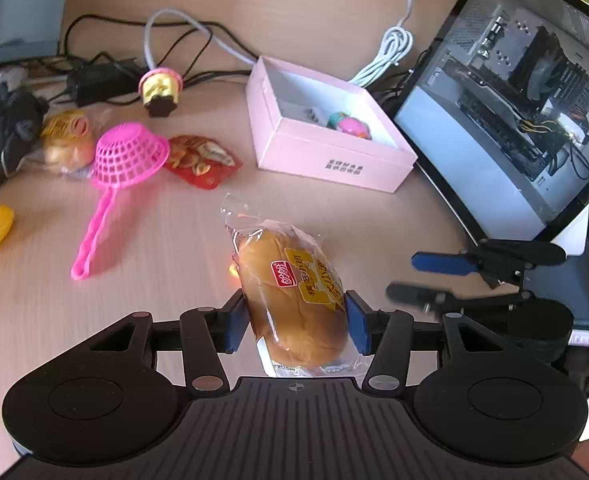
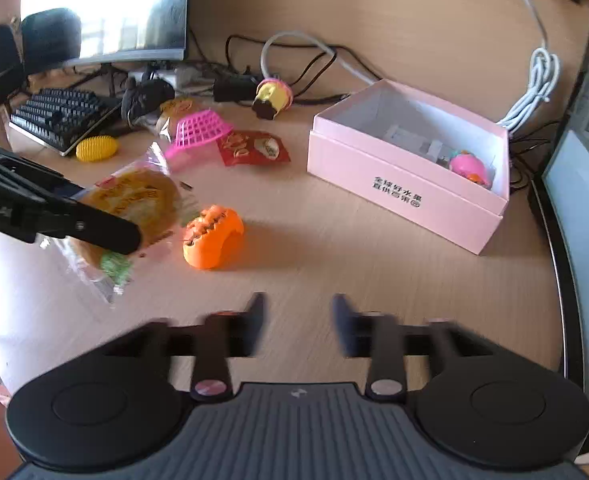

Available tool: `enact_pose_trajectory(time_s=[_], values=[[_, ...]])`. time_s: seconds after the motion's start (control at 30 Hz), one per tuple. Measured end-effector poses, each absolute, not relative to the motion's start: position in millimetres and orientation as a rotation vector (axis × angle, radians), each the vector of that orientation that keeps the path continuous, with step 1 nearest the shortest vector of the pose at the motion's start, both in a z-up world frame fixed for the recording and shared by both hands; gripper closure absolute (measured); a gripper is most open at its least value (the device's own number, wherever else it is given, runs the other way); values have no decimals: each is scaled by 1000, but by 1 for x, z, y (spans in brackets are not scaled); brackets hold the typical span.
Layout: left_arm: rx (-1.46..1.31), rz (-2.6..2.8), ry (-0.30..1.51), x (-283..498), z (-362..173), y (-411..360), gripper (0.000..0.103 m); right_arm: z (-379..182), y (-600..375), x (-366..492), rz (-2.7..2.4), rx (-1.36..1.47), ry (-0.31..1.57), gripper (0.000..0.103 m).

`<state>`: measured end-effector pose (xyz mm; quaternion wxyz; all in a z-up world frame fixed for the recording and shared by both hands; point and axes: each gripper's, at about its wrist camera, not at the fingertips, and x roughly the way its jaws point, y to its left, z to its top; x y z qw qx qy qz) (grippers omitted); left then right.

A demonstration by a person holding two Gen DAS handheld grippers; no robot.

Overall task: Organize objects
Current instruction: 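Reach the right gripper to the orange pumpkin toy and grasp it while the left holds the bread, then lower the bread bun into the pink box and open the left gripper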

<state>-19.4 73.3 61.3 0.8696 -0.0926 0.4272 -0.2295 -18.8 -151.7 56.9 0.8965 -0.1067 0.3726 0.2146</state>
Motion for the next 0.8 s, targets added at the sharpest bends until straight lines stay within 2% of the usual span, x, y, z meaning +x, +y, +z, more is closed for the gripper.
enact_pose_trajectory(time_s=[0.17, 0.43, 0.53, 0.57, 0.63, 0.67, 0.8], values=[[-191, -413, 879, -23, 70, 93, 48, 48, -116, -12, 530, -287, 722, 43], [-254, -227, 853, -44, 78, 156, 48, 34, -51, 7, 729, -196, 858, 42], [-286, -156, 849, -55, 79, 178, 48, 46, -37, -9, 832, -233, 791, 43], [-295, -138, 844, -60, 79, 185, 48, 49, -36, -12, 831, -274, 760, 41], [-311, -105, 837, -67, 79, 196, 48, 49, -38, -9, 794, -337, 718, 23], [-322, -88, 835, -70, 78, 199, 48, 47, -39, -2, 760, -343, 716, 19], [-352, -50, 843, -83, 74, 207, 48, 32, -38, 34, 679, -241, 801, 17]])
